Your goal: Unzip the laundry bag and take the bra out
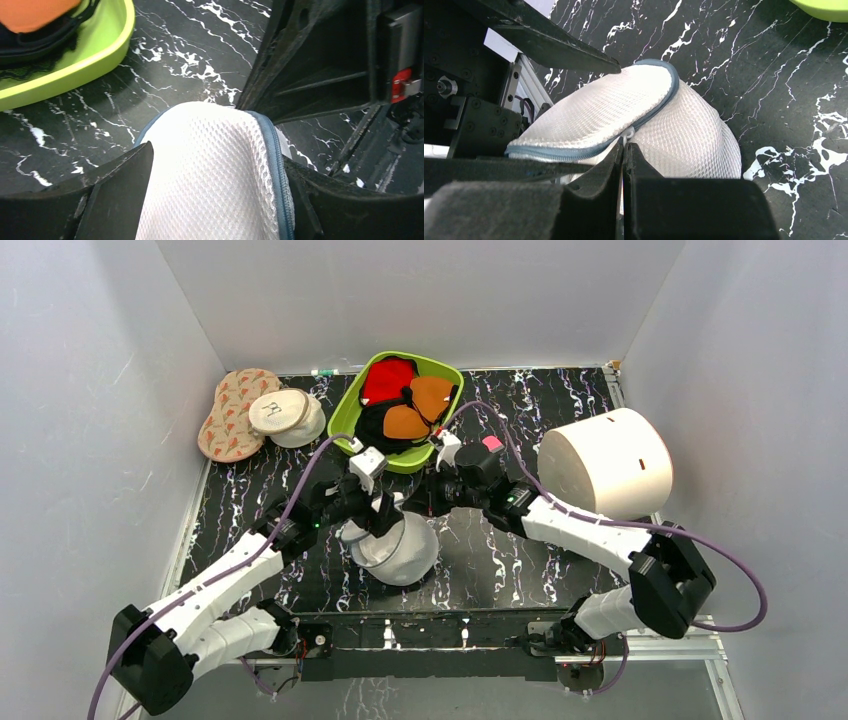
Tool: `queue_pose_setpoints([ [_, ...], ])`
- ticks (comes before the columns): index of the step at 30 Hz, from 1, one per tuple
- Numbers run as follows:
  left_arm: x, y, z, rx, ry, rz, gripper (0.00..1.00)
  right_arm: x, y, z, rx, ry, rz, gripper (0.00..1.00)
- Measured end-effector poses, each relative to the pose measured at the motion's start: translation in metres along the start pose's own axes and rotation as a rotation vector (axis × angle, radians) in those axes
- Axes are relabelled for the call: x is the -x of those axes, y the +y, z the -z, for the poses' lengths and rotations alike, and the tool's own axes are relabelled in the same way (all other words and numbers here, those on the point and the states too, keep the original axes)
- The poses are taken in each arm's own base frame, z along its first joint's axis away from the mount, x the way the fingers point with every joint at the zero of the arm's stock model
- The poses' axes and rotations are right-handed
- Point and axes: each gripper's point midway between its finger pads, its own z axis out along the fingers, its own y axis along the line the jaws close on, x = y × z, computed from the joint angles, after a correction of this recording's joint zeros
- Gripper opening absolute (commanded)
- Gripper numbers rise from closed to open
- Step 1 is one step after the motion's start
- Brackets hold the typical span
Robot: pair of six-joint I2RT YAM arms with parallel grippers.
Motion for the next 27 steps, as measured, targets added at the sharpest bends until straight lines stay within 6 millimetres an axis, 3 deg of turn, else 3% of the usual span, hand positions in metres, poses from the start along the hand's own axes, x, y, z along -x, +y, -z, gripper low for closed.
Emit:
queue_pose_setpoints([
  [3, 0.011, 0.013, 0.010, 0.092, -0.044, -0.014, 0.86, 0.003, 0.002, 0.010, -0.014, -0.011, 0.015, 0.00],
  [7, 0.015, 0.014, 0.013, 0.104, -0.062, -0.028, 0.81, 0.003, 0.005, 0.016, -0.018, -0.011, 0.024, 0.00],
  [12, 0.012, 0.007, 0.010, 0.087, -0.050, -0.055, 0.96, -0.001, 0.002, 0.018, -0.028, 0.005, 0.026, 0.00],
  [21, -0.008, 0.014, 0.021, 0.128, 0.070, -0.137, 0.84, -0.004, 0.003, 0.019, -0.025, 0.016, 0.026, 0.00],
  [27, 0.013, 0.013, 0.037, 0.154, 0.083, -0.230, 0.96, -0.004, 0.004, 0.019, -0.016, 0.017, 0.027, 0.00],
])
